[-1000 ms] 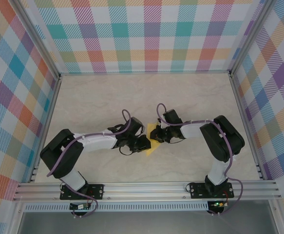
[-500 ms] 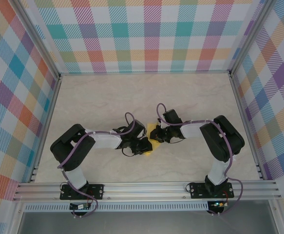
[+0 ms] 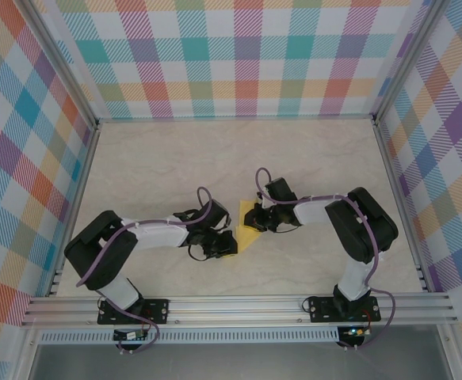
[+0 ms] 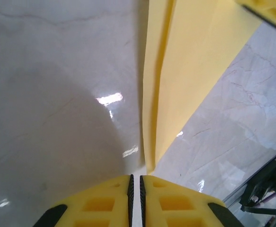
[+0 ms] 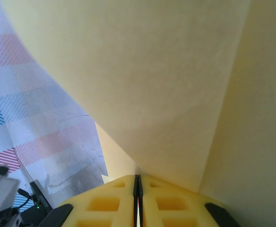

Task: Fold a paper plane with a square sheet of paper (pick it up from the middle)
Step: Fourth fold the wing at the center of the table.

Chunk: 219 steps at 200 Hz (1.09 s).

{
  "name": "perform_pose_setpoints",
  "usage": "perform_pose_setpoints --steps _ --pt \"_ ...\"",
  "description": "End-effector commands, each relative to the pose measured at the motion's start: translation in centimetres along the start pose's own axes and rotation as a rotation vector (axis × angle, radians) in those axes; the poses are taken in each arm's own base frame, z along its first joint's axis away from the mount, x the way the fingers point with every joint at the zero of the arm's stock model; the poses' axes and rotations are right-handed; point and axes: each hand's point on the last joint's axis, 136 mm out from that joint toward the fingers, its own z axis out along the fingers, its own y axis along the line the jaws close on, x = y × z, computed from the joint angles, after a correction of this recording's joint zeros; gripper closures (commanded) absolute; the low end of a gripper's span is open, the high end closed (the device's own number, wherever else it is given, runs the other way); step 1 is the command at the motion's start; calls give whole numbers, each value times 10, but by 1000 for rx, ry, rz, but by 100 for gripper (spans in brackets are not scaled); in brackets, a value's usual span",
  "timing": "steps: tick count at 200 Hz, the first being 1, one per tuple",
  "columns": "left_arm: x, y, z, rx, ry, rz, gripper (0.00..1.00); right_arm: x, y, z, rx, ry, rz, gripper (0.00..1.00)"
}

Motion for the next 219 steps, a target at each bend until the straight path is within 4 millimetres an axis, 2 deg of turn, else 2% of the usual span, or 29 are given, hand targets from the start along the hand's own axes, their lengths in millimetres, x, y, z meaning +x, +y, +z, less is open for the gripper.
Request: perform_pose_setpoints --steps 1,18,39,50,81,147,161,190,219 --pt "-17 -6 -25 -2 -122 -41 86 31 -66 5 182 40 201 88" --pt "-38 -16 -32 63 -185 -118 86 31 -65 2 166 11 224 88" --pt "-58 -42 -29 168 -214 -143 87 30 -65 0 179 5 225 88" --pt "-64 -50 -23 182 -210 -144 87 30 -65 2 176 10 234 89" --pt "-71 -54 -6 192 -193 -148 88 31 -66 4 169 15 252 89" --pt "-71 -30 21 111 -186 -194 91 30 -63 5 164 20 243 88" --pt "-67 -17 25 54 -171 -202 92 29 -59 3 153 21 230 88" --pt "-50 23 33 -116 -142 -241 95 20 -41 -2 116 13 171 88" --pt "-35 47 30 -208 -136 -238 98 -4 -17 -20 56 -36 94 88"
